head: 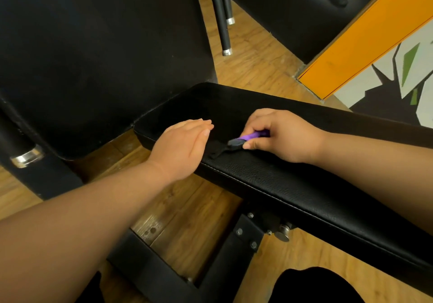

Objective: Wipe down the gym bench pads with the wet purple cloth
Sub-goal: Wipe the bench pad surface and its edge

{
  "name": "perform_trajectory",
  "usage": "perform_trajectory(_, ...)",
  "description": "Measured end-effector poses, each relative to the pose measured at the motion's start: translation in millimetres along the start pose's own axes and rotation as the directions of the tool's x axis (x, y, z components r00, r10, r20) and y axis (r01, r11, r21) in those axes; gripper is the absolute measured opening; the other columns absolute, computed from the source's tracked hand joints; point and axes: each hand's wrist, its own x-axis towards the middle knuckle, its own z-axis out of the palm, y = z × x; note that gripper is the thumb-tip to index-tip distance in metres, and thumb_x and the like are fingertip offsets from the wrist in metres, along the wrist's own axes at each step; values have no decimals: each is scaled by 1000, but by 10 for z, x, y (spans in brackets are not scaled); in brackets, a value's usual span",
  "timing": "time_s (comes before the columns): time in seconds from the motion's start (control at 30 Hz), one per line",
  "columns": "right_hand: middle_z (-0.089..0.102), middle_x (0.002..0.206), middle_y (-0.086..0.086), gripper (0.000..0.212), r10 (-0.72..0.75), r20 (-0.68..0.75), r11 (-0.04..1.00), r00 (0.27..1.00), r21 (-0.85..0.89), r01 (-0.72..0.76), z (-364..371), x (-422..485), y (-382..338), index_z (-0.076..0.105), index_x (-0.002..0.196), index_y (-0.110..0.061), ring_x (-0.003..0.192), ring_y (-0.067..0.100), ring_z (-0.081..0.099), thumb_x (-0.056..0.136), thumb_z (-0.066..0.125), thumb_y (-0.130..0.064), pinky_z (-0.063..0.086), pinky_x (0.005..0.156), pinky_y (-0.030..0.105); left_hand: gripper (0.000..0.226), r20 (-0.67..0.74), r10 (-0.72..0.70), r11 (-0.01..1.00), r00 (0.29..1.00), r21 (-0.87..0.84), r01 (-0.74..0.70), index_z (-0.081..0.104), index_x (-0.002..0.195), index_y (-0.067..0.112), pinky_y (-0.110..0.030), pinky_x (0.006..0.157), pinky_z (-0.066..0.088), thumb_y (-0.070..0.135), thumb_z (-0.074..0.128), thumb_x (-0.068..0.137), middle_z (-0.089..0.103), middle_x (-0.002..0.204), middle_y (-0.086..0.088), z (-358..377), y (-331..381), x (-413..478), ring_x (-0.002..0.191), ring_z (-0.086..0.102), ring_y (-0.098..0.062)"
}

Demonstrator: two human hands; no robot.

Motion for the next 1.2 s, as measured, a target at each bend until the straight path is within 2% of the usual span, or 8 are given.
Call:
perform_trajectory(0.23,54,96,-13,7,11,-41,999,999,-49,-13,165,433,-94,68,92,-27,95,10,56,86,70,-24,47,91,30,56,-12,-4,999,1000,37,5,50,140,17,-18,110,16,34,17,97,52,142,1,0,20,24,137,39,-11)
perform_trajectory(0.5,59,97,-12,15,17,21,1000,1000,-12,-16,-47,-37,-11,65,84,-39,92,2,55,84,72,-26,43,81,17,59,3,2,999,1000,39,-2,50,140,19,-22,112,17,38,14,97,50,143,4,3,4,18,138,37,-9)
perform_trajectory(0.67,56,98,-10,7,28,-58,996,998,-79,-33,113,304,-110,69,92,-26,95,8,55,85,71,-24,47,90,28,52,-1,34,999,999,-4,-34,55,136,18,-25,113,23,39,25,99,55,139,2,-44,62,8,135,41,-11)
perform_trajectory(0.8,56,102,-10,9,32,-44,996,999,-84,-36,97,222,-96,67,93,-30,97,7,55,86,69,-25,46,91,26,39,-32,-5,997,999,-71,3,53,137,19,-20,110,21,29,34,105,54,140,3,-31,146,20,135,40,-9)
perform_trajectory(0.97,59,100,-11,11,26,9,999,1000,-27,-26,-68,-157,-11,67,88,-35,95,3,56,85,71,-25,46,85,21,50,-32,53,987,998,-149,-57,54,136,19,-16,107,21,38,27,98,54,139,4,-22,369,27,133,41,-6)
perform_trajectory(1.2,58,100,-7,13,24,-65,997,998,-74,-28,67,160,-51,73,97,-17,94,10,56,85,71,-24,48,91,31,56,-12,41,995,999,-87,-42,56,135,14,-18,106,23,36,22,96,58,135,-2,31,391,-10,130,46,-14)
